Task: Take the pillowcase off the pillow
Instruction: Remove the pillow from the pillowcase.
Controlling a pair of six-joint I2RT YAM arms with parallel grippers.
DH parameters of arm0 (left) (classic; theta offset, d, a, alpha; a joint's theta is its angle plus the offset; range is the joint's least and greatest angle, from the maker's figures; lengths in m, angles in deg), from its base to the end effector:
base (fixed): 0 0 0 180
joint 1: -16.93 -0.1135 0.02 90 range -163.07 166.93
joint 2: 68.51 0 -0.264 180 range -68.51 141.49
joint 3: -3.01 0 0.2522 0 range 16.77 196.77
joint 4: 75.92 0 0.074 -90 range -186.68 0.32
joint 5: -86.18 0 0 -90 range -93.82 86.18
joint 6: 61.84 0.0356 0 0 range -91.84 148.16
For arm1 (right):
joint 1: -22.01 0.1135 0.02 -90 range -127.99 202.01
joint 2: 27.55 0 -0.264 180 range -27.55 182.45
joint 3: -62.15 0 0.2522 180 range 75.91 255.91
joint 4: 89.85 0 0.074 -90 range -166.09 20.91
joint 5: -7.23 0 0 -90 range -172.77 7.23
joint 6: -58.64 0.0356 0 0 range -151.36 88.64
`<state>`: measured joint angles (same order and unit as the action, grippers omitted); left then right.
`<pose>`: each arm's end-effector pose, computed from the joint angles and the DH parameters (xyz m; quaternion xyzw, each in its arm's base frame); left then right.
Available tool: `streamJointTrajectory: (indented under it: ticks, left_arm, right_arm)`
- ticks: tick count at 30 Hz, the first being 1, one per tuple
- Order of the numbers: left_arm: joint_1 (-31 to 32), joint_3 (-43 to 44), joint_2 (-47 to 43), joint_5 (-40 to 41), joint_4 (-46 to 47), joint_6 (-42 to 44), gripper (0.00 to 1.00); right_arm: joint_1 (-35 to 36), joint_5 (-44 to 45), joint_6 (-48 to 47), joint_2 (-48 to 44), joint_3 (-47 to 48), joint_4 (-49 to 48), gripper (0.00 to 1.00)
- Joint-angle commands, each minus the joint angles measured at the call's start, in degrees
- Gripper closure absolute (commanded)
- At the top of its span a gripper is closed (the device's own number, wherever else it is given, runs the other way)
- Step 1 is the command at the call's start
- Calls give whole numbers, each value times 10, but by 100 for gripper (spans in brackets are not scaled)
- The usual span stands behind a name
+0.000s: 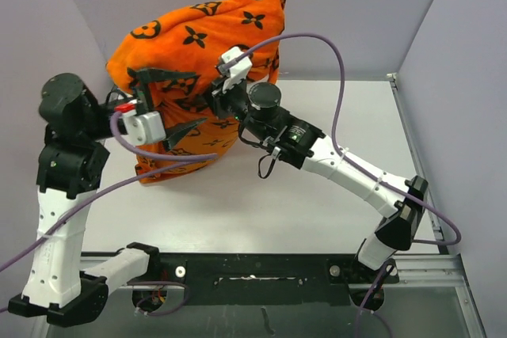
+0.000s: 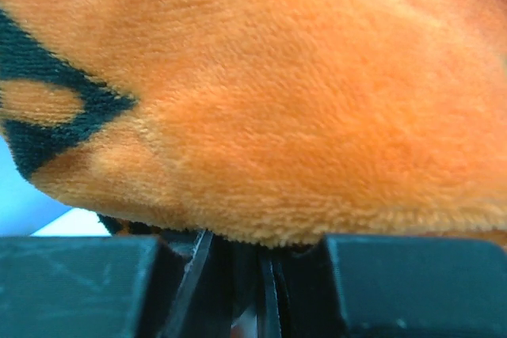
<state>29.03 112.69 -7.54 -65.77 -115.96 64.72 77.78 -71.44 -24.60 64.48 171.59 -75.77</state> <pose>0.1381 -0.0617 0.5475 0.5859 0.3482 -0.1900 0.7066 0.2188 0.3092 0.4591 -0.2179 0.6512 0.3177 0.6538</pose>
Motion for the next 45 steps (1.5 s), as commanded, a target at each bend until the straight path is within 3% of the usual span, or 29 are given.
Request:
streamJointTrajectory:
  ticks: [1, 8, 13, 17, 27, 35, 37, 41, 45]
  left_arm:
    - [64, -25, 13, 111, -79, 162, 20]
    - [73, -122, -12, 274, 41, 201, 25]
    - [63, -181, -25, 310, 130, 222, 26]
    - [54, -182, -6, 340, 157, 239, 26]
    - [45, -150, 52, 409, 289, 246, 37]
    - [55, -170, 97, 497, 497, 292, 53]
    - [53, -154, 115, 514, 530, 301, 53]
    - [39, -104, 138, 547, 567, 273, 39]
    - [25, -68, 142, 560, 569, 229, 50]
  right_arm:
    - [13, -33, 39, 26, 69, -27, 100]
    - [-6, -70, 102, 26, 41, -71, 100]
    - [-17, -102, 125, 15, 21, -83, 100]
    - [-20, -105, 121, 0, 4, -79, 100]
    - [-13, -97, 108, -10, -17, -59, 100]
    - [2, -65, 92, -20, -39, -51, 100]
    - [1, -58, 93, -27, -55, -54, 100]
    - [-4, -42, 89, -39, -78, -52, 100]
    - [-18, -34, 99, -55, -109, -55, 100]
